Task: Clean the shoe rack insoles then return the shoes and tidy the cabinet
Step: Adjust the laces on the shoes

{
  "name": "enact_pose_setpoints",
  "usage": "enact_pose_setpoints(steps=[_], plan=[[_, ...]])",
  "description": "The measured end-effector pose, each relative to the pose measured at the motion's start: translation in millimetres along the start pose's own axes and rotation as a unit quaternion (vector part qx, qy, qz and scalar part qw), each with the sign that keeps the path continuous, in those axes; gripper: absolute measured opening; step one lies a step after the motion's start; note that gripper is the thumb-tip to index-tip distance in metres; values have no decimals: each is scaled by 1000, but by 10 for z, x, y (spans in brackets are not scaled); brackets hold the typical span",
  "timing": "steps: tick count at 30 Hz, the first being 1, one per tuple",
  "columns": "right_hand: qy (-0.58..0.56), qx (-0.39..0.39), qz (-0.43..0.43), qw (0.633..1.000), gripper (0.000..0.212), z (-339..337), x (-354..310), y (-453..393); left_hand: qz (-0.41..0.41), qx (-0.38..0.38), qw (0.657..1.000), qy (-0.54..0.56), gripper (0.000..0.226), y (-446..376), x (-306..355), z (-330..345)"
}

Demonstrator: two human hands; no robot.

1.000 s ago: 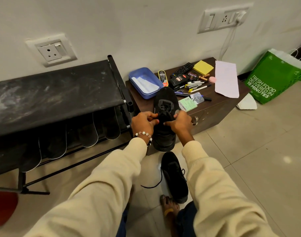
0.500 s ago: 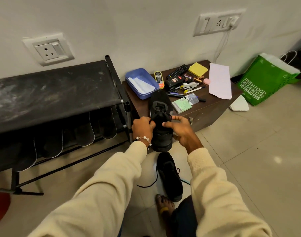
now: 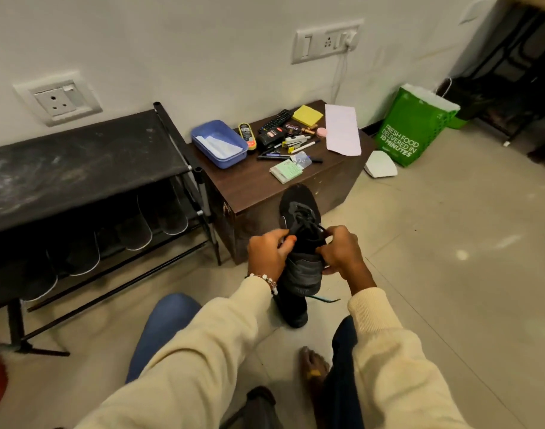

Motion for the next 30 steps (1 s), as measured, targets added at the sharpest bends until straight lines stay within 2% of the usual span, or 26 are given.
enact_pose_setpoints(steps=[4,10,12,16,20,22,25,27,30], plan=[[63,38,25,997,34,-82,620,-151,-110,-116,986,39,29,82,-235,718],[130,28,31,991,30,290,1623,-884,-287,-228,928,63,31,120,-1073,1728],[151,13,27,988,30,451,1842,-1211,-316,-216,923,40,28,105,-1348,1910],[178,16,23,984,28,756,2260,-1972,-298,-192,930,-101,25,-43,-1991,2172],[156,13,19,987,29,1107,2587,-2397,-326,-173,912,-180,29,-142,-2525,2297],[157,2,12,988,39,1270,2708,-2439,-358,-175,894,-202,44,-127,-2709,2355],[180,-30,-14,983,47,1516,2871,-2415,-431,-202,862,-171,71,-10,-2916,2484],[189,-33,-23,981,50,1602,2929,-2375,-447,-210,852,-174,67,52,-2994,2529],[151,-35,-4,988,49,1642,3004,-2323,-449,-200,848,-200,49,92,-3069,2507]])
Point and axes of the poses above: each hand's wrist, its own y-axis away from the middle knuckle, its own z-axis out of the palm, x = y × z, the point moved 3 cm from there along -y, towards the middle knuckle, and after that the axes turned 2 degrees about y, right-handed, at the moved point
